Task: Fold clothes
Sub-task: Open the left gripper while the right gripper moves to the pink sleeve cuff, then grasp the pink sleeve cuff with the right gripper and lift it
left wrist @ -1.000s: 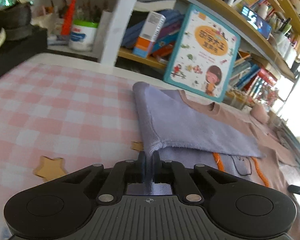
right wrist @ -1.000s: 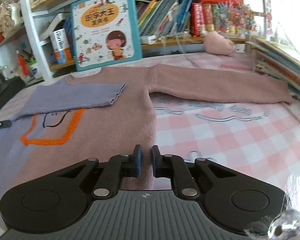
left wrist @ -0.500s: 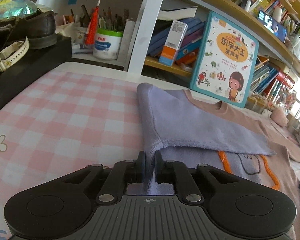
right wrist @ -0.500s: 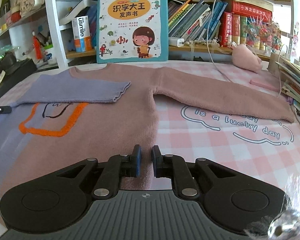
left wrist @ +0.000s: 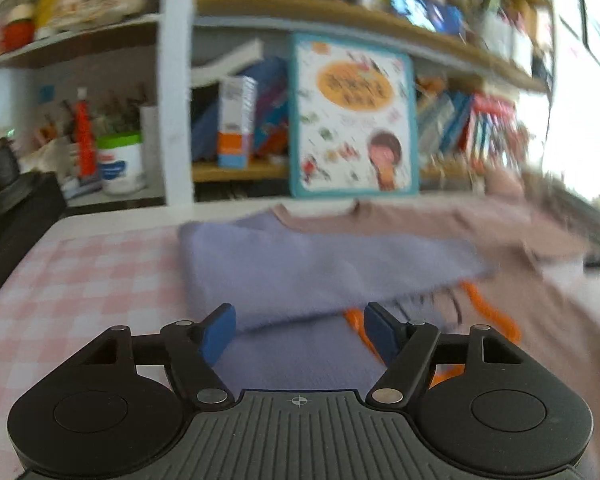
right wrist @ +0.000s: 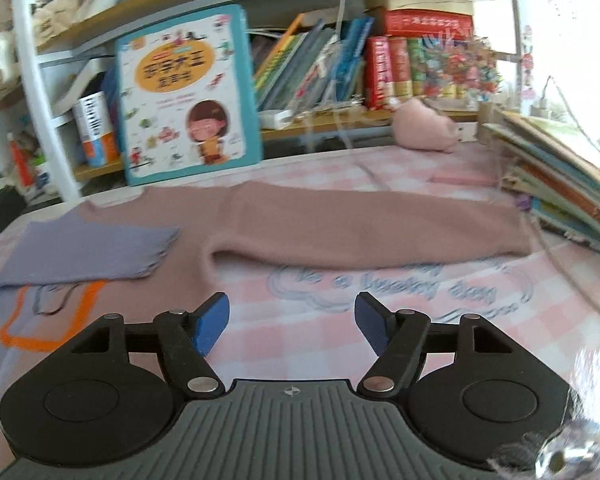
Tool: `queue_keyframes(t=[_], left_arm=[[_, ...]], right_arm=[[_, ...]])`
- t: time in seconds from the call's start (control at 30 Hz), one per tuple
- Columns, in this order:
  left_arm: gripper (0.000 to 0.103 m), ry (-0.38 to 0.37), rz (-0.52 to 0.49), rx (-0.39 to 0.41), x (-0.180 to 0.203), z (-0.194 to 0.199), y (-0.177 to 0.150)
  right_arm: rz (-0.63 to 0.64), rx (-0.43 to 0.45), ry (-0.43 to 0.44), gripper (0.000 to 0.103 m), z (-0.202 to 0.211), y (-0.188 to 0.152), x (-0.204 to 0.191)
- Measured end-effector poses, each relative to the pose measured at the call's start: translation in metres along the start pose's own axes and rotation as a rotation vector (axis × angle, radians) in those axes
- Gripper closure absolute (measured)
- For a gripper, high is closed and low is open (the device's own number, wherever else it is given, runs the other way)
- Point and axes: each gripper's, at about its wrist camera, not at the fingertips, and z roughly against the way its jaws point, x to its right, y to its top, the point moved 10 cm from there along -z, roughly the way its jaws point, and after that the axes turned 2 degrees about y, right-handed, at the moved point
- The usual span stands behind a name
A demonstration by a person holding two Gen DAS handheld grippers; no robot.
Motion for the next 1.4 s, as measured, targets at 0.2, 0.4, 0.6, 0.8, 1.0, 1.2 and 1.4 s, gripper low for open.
queue_keyframes(t=[0.2,0.4,0.6,0.8,1.0,1.2,1.4], left_arm=[[0.027,-0.037,0.022,-0.026,0.001,0.003,-0.013],[0.022,-0.038,0.025,-0.037,0.001,0.003,-0.015],[0.022,-0.01,-0.054,-0.086,0.011,-0.003,-0.02],[0.02,0.005,-0.104,-0.107,0.017,-0.005,-0.024],[0.019,-0.007,-0.081,-0.118,0.015,-0.007,-0.024],[0.017,-0.013,-0.072,-0.126,0.015,-0.008,-0.025],[0.016,-0.015,-0.068,-0.128,0.014,-0.008,-0.025]], right_arm=[[-0.105,-0.042,-0.044,0.036,-0.019,0.004,0.05],[-0.139,-0.081,-0.108,0.036,-0.033,0.007,0.087],[-0.161,-0.089,-0.161,0.038,-0.043,0.011,0.115],[-0.243,-0.059,-0.174,0.04,-0.052,0.025,0.144],[-0.297,-0.014,-0.237,0.055,-0.059,0.037,0.182],[-0.273,-0.025,-0.251,0.061,-0.068,0.043,0.193],[-0.163,-0.059,-0.288,0.081,-0.07,0.041,0.187]])
